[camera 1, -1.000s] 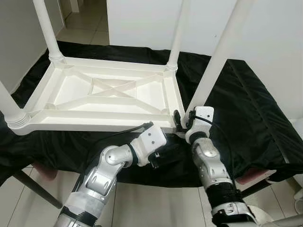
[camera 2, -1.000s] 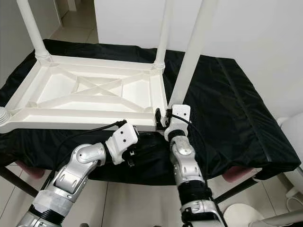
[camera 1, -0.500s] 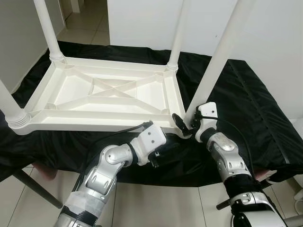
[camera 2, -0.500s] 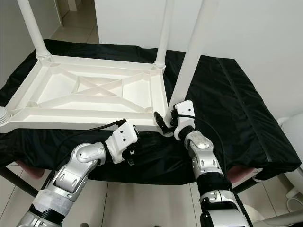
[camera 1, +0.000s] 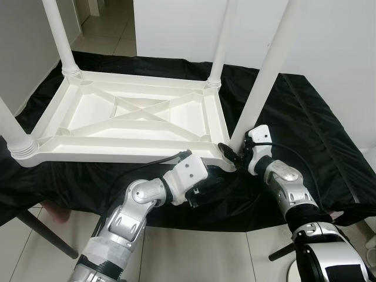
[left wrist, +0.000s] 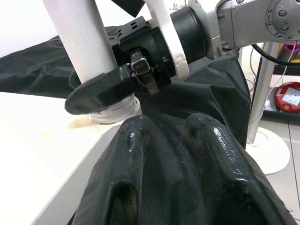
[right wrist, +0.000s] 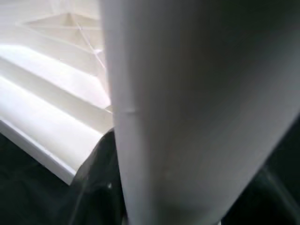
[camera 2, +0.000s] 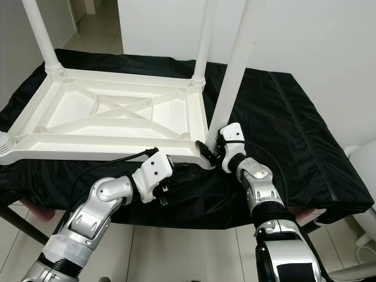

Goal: Building children table

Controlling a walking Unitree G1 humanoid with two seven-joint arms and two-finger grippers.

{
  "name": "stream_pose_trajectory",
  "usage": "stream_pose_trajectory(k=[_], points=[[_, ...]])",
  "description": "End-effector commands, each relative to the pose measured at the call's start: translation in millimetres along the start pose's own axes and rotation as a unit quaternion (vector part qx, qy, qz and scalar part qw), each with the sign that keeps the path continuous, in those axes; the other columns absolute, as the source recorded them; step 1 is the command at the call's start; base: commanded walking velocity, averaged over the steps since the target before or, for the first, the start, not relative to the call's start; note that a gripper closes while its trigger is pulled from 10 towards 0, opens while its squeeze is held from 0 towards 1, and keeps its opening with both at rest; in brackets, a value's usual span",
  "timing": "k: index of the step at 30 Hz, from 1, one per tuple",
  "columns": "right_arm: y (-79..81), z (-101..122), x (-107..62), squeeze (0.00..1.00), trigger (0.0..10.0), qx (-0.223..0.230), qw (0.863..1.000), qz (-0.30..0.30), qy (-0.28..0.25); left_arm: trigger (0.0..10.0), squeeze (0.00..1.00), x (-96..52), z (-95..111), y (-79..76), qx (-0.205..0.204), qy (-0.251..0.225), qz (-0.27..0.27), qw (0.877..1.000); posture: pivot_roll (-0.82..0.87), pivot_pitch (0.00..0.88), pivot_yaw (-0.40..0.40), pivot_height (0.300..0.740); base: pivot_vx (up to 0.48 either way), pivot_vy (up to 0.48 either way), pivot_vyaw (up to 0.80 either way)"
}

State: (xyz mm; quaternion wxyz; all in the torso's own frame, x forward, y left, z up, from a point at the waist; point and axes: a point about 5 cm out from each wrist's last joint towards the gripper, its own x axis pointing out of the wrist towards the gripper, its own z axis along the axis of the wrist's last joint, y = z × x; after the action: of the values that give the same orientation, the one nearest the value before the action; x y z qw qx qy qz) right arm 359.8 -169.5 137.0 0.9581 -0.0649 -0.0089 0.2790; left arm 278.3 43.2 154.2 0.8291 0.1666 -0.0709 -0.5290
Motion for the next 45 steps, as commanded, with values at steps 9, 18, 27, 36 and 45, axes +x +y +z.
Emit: stream_pose_trajectory(k=[9, 18, 27, 36, 45], points=[[0.0, -9, -4.1, 0.00, 8.8, 0.000, 1.000, 0.012, 0.011, 10.0, 0.00, -0.4, -1, 1.6, -0.004, 0.002, 0.034, 0.999, 0.04, 0.053, -0.079, 0.740, 0.000, 0.000, 0.00], [-5.6, -11, -6.6, 0.00, 10.0, 0.028, 0.998, -0.048, 0.011, 10.0, 0.00, -0.2, -1, -0.1, -0.003, 0.002, 0.029, 1.000, 0.04, 0.044, -0.077, 0.740, 0.000, 0.000, 0.00], [-5.9, -15, -5.8, 0.00, 10.0, 0.052, 0.988, -0.143, 0.024, 10.0, 0.00, -0.8, -2, -2.8, -0.004, 0.002, 0.027, 1.000, 0.05, 0.045, -0.083, 0.740, 0.000, 0.000, 0.00], [14.0, -21, 1.8, 0.00, 10.0, 0.091, 0.964, -0.250, 0.020, 10.0, 0.00, -1.9, -2, -3.1, -0.004, 0.003, 0.026, 1.000, 0.05, 0.038, -0.085, 0.740, 0.000, 0.000, 0.00], [38.8, -13, 4.7, 0.00, 10.0, 0.105, 0.913, -0.393, -0.006, 10.0, 0.00, -1.9, -1, -5.2, -0.006, 0.001, 0.029, 1.000, 0.06, 0.031, -0.093, 0.740, 0.000, 0.000, 0.00]])
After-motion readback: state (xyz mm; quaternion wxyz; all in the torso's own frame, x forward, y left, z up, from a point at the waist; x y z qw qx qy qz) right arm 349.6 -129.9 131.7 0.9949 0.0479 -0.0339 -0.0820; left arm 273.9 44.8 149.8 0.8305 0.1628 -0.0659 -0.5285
